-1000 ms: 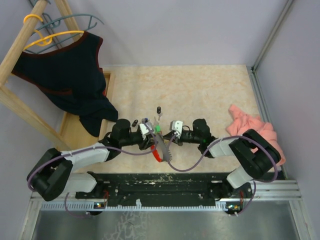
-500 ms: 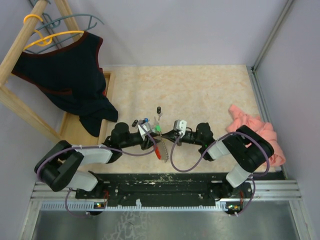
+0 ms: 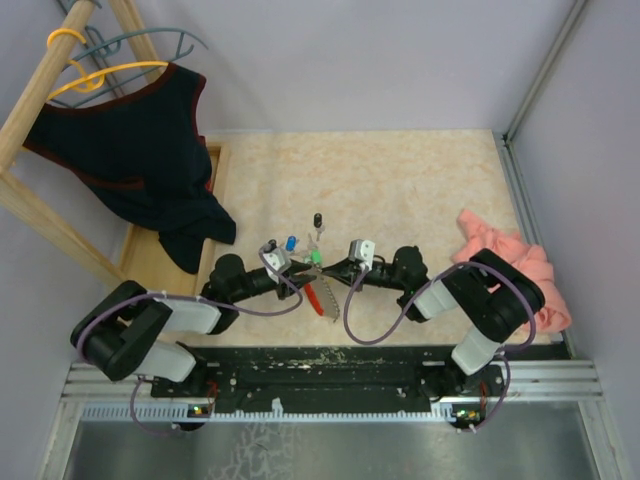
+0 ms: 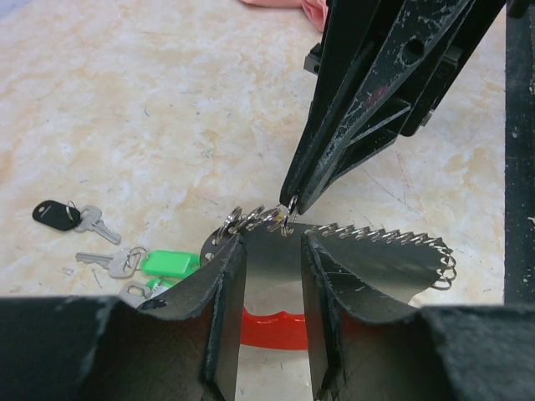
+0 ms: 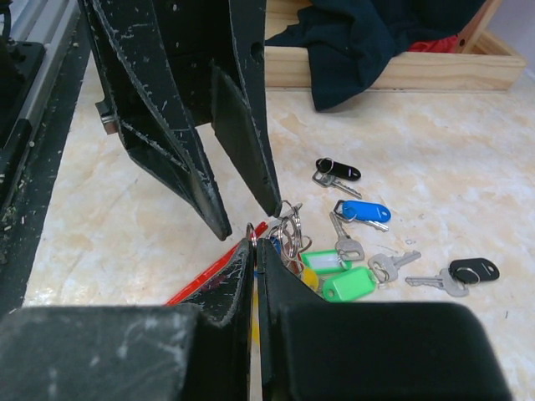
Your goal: Put the keys on the keyring
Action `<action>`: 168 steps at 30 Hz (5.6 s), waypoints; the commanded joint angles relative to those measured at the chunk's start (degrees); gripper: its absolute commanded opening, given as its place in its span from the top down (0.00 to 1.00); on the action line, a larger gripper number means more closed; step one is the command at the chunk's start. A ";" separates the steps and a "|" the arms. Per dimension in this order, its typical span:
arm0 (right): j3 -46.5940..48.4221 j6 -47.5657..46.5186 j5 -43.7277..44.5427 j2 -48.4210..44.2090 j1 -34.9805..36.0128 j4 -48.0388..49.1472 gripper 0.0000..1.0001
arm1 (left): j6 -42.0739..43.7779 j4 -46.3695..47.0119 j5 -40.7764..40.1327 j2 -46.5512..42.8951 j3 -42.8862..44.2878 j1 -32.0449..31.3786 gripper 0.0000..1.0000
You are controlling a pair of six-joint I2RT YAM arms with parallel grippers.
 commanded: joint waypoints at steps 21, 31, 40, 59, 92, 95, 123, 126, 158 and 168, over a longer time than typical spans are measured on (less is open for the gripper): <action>0.84 3.22 -2.94 1.61 -0.37 7.55 1.00 | -3.72 14.90 7.04 7.83 0.36 0.72 0.76; 0.25 2.15 -2.69 1.98 -0.37 6.37 1.00 | -2.30 9.85 7.55 5.94 1.68 0.71 1.00; -0.23 -3.52 -1.21 -4.01 -1.79 -4.72 0.90 | 5.90 -13.41 7.56 -1.91 6.17 0.63 1.00; 6.43 -11.78 -5.43 -7.02 -1.87 -22.28 0.81 | 14.03 -34.85 8.00 -3.84 15.41 -0.51 1.00; 7.16 -9.16 -7.23 -4.36 -0.99 -20.02 1.00 | 14.92 -34.52 5.70 -3.64 14.85 -1.43 0.74; 6.76 -8.39 -7.07 -4.38 -0.99 -18.57 1.00 | 14.65 -33.59 5.54 -3.03 14.34 -1.48 0.68; 4.03 -4.34 -4.62 -3.49 -0.99 -9.46 1.00 | 7.08 -20.21 3.95 -4.22 7.93 -0.74 0.71; 3.95 -4.35 -4.60 -3.44 -0.94 -9.63 1.00 | 5.42 -16.88 3.88 -3.61 6.92 -0.47 0.69; 3.99 -5.03 -4.84 -4.21 -0.94 -10.87 1.00 | -4.86 11.82 4.67 1.46 -2.17 1.51 0.67; 3.97 -4.67 -5.34 -4.38 -0.99 -10.57 1.00 | -4.64 14.69 2.63 3.28 -2.55 1.51 0.62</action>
